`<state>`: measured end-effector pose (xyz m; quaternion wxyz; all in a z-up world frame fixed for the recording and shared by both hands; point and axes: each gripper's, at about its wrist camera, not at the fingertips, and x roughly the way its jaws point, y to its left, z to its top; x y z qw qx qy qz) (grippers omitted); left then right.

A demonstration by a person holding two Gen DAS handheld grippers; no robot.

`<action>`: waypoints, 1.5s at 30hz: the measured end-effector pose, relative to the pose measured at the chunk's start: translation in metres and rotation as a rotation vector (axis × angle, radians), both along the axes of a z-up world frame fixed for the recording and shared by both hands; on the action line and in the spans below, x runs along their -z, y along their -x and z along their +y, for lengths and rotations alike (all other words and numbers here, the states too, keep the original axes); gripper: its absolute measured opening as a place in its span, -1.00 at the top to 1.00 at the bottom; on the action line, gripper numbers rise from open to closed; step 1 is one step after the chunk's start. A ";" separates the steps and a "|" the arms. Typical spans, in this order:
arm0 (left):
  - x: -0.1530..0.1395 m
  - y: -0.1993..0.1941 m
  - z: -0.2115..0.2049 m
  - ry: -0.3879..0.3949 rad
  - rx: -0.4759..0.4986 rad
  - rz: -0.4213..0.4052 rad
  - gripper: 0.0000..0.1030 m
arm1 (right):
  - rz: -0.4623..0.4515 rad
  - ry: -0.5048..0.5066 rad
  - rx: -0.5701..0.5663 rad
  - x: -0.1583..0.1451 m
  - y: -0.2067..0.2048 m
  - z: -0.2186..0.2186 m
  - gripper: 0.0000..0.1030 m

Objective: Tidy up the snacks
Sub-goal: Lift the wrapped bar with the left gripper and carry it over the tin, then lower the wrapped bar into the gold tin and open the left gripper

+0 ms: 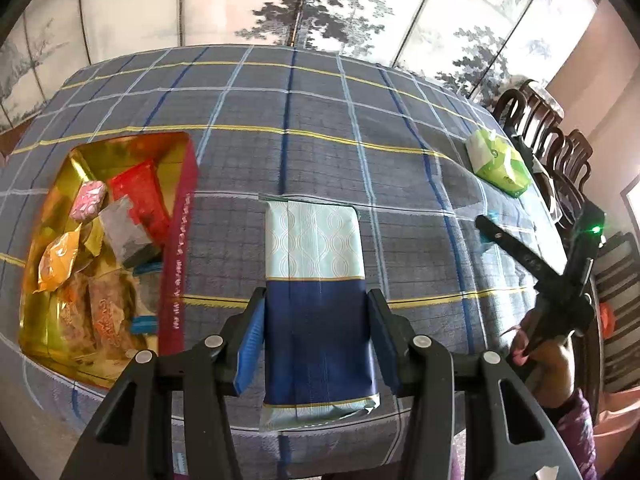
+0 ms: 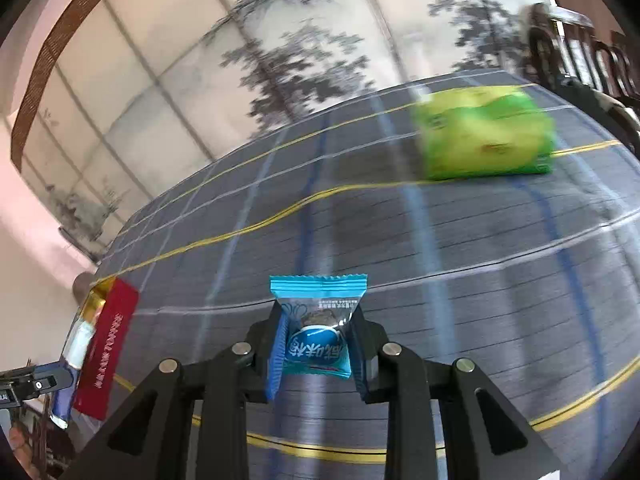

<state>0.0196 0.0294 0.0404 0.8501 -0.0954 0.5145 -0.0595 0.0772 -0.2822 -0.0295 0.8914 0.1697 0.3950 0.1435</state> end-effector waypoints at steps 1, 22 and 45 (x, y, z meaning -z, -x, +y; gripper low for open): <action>0.000 0.000 0.004 0.005 -0.007 0.001 0.13 | 0.004 0.005 -0.019 0.001 0.000 0.011 0.47; -0.020 0.024 0.094 -0.009 -0.188 -0.064 0.13 | 0.008 0.101 -0.105 0.012 0.003 0.077 0.47; -0.008 -0.019 0.174 -0.083 -0.318 -0.063 0.13 | 0.004 0.133 -0.127 0.015 0.005 0.080 0.47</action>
